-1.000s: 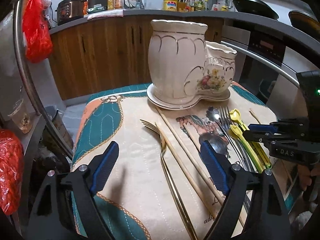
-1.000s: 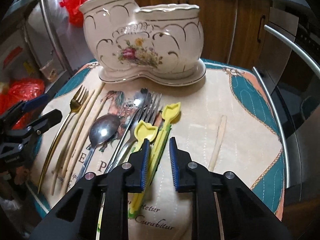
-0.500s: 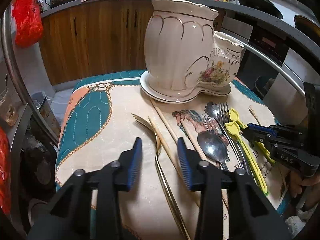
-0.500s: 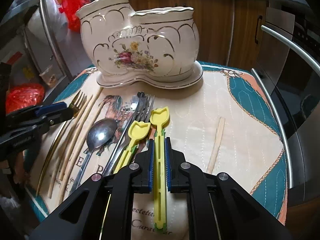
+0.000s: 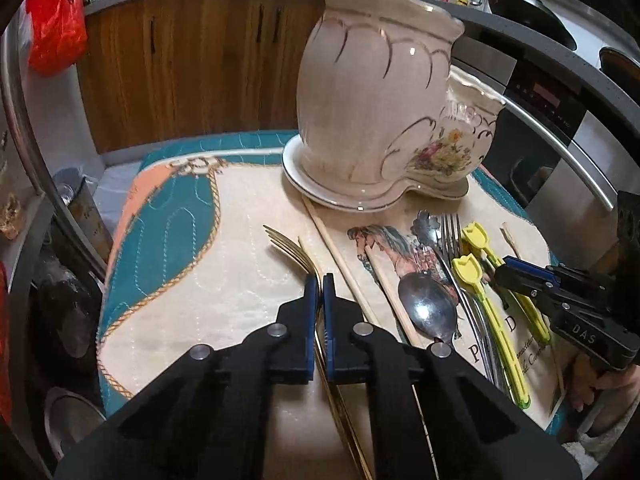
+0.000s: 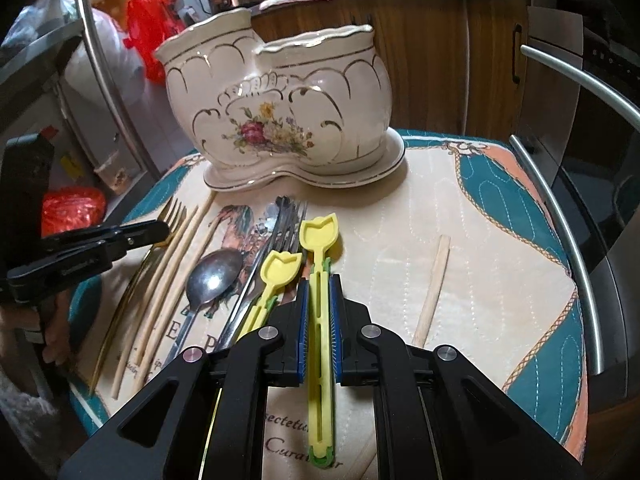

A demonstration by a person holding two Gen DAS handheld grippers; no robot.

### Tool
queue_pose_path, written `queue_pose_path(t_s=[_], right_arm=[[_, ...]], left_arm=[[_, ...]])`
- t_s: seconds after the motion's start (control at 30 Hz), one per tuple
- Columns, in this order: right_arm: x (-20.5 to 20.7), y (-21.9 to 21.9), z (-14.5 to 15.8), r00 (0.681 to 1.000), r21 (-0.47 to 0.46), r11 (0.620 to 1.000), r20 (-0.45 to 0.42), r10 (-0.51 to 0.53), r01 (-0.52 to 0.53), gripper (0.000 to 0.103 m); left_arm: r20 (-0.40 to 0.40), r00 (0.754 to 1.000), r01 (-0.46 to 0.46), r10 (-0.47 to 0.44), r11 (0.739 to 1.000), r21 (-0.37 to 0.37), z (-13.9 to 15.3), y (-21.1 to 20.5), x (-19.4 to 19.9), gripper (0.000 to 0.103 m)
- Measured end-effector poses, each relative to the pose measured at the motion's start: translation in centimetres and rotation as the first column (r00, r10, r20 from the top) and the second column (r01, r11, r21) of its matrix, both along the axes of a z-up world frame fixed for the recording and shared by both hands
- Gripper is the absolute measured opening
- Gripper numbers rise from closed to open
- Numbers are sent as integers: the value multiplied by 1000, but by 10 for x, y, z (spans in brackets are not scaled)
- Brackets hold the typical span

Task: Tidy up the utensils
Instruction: 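Grasp the yellow tulip-handled spoon with the right tool while the left tool grasps a gold fork, then lift both utensils and carry them above the white ceramic vase openings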

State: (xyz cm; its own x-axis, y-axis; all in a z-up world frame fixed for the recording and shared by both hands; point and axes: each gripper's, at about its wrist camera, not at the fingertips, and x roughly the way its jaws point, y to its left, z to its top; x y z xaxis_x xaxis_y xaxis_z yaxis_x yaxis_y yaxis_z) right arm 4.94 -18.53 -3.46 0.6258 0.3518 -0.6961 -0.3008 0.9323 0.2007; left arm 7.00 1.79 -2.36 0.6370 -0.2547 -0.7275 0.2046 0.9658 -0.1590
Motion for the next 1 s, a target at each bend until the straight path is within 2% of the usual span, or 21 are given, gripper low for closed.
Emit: queue_pose_path(t_s=[0.2,0.3,0.47,0.8,1.0], right_arm=[[-6,-2,11,999,27,1000,53,-3,1,11],[-11,-5,20,995,55,998,99,-2,-3,11],[-18,-9,40,984,88,996,176,-7,-9,11],[-15,-11,79,954,107,994,300,-14,-19,11],[7,-8,107,919,133,991,394,-34,-20,11]], left_arm=[[95,995,-15,13,1000,19,15,-1,-16,3],[147,989,-23,24,1000,-6,26,5,-27,3],[258,965,-42,44,999,-14,54,11,-46,3],[380,924,-49,52,999,-18,97,16,-75,3],[476,877,-62,61,998,-14,139,19,-79,2]])
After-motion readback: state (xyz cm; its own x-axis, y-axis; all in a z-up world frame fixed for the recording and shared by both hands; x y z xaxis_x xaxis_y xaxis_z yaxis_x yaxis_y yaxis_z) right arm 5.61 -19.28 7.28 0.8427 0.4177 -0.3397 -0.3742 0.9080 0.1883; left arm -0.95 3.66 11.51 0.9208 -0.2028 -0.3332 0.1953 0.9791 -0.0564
